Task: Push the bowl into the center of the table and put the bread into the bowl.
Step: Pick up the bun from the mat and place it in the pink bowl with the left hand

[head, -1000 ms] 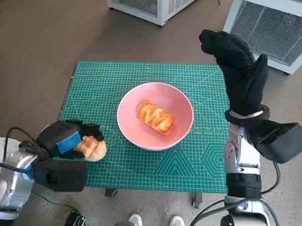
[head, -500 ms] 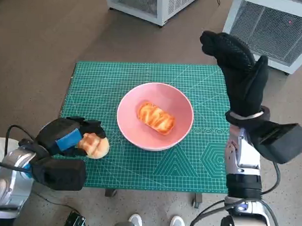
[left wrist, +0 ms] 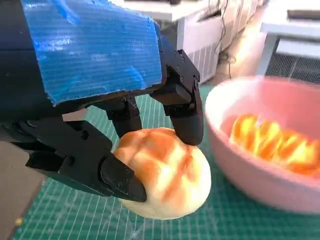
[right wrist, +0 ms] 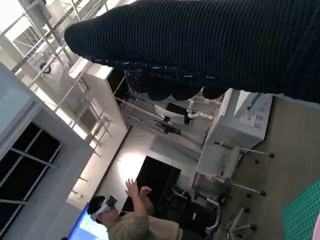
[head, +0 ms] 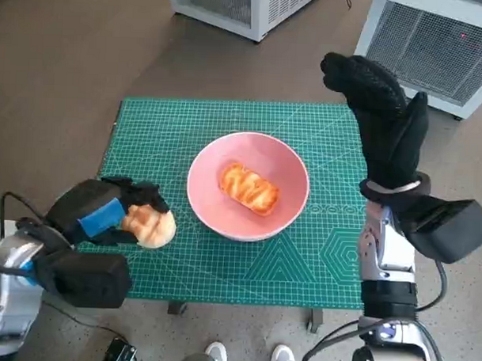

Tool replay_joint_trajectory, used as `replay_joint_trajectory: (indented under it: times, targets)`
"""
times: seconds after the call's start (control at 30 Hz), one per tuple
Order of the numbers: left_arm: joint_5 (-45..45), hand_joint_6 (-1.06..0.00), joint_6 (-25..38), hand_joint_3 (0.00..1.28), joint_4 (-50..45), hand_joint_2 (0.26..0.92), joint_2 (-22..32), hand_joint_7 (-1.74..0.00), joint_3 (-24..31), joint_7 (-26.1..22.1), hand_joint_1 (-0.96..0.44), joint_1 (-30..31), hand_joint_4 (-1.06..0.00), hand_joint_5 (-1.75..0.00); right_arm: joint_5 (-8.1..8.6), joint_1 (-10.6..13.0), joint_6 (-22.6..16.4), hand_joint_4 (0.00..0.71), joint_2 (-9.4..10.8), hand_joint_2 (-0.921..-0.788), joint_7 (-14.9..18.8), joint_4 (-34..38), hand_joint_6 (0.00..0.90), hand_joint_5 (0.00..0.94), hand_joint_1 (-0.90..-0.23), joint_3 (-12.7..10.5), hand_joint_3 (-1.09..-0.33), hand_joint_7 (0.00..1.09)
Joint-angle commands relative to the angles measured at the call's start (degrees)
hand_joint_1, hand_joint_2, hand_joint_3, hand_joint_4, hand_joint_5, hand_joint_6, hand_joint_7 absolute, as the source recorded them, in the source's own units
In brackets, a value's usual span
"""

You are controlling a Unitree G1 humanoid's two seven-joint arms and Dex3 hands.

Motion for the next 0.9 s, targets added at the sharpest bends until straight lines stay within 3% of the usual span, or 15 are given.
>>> replay_joint_trajectory:
  times: [0.03, 0.33, 0.7, 0.9]
  targets:
    - [-1.34, -0.70, 2.35, 0.01, -4.11, 0.898, 1.27, -1.08, 3.00, -1.09, 0.00, -4.95, -0.86, -0.99, -0.22, 0.66, 0.50, 0.210, 0.27, -0.921, -0.30, 0.49, 0.116, 0.001, -0.690, 0.10, -0.738, 0.43]
    - [-0.60, -0.74, 4.62, 0.00, -4.60, 0.885, -0.17, -1.04, 3.36, 1.12, 0.00, -15.10, -0.89, -0.96, -0.44, 0.53, 0.40, 0.207, 0.00, -0.921, -0.09, 0.82, 0.113, 0.000, -0.697, 0.22, -0.743, 0.43]
    - [2.83, -0.73, 7.30, 0.00, -2.75, 0.879, -6.80, -1.04, -3.76, 4.02, 0.00, -26.78, -0.92, -0.92, -0.58, 0.77, 0.59, 0.206, -0.19, -0.921, -0.20, 0.37, 0.110, 0.000, -0.701, 0.34, -0.744, 0.44]
    - [2.08, -0.78, 6.28, 0.01, 1.70, 0.872, -10.98, -0.92, -8.13, 3.41, 0.00, -31.63, -0.90, -1.02, -0.35, 1.17, 0.82, 0.207, -0.38, -0.921, -0.07, -0.06, 0.110, 0.001, -0.703, 0.26, -0.742, 0.44]
